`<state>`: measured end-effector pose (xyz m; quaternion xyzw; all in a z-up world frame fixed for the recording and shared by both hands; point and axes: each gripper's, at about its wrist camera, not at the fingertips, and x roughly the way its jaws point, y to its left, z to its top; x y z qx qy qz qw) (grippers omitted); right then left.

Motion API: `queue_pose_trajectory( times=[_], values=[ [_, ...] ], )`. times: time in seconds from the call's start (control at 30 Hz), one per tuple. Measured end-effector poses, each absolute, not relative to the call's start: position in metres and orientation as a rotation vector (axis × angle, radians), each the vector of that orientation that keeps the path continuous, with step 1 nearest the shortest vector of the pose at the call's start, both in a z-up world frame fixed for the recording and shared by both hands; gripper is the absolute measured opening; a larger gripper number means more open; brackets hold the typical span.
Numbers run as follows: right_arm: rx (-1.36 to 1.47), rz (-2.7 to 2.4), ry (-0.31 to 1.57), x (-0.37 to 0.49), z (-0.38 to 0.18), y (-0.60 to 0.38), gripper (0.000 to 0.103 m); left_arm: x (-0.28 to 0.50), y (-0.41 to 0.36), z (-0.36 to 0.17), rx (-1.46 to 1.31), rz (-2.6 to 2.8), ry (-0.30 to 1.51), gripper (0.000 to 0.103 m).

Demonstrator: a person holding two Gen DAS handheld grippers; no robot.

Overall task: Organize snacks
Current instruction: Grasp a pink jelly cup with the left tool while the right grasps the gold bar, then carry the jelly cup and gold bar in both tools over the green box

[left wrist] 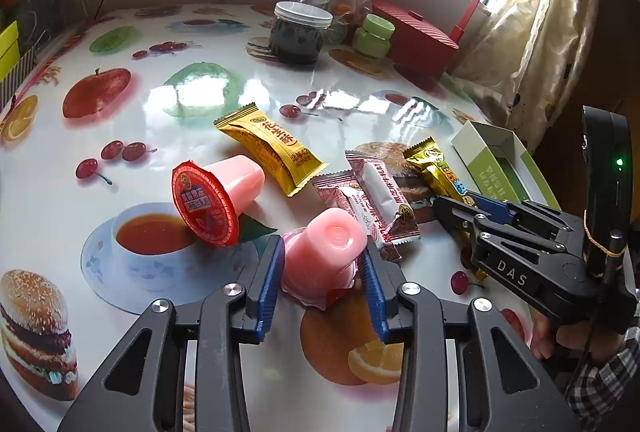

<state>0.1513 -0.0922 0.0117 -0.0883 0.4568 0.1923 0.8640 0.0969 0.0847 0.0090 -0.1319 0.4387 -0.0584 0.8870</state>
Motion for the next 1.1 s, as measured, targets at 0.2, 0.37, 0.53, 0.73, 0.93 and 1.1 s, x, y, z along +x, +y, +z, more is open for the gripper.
queue_pose_trajectory(
  times=[0.2,0.37,0.53,0.73,0.93,1.1],
  values=[
    [-0.171,0.401,0.955,0.147,0.013,-0.094,0.022,0.095,0.085,0.012,-0.265,-0.129,0.898,0.035],
    [-0.158,0.414,0.956,0.144,0.015,-0.095,0.021,0.092,0.084,0.014,-0.261,-0.129,0.894,0.034],
    [-0.143,0.421,0.953,0.139,0.016,-0.098,0.021,0.088,0.083,0.016,-0.254,-0.131,0.891,0.034],
    [-0.113,0.429,0.941,0.130,0.021,-0.103,0.021,0.083,0.081,0.021,-0.247,-0.131,0.883,0.034],
    [-0.080,0.439,0.925,0.118,0.029,-0.109,0.021,0.080,0.075,0.030,-0.231,-0.146,0.871,0.034],
    [-0.061,0.441,0.907,0.109,0.037,-0.115,0.021,0.076,0.068,0.038,-0.215,-0.161,0.856,0.034]
  ],
)
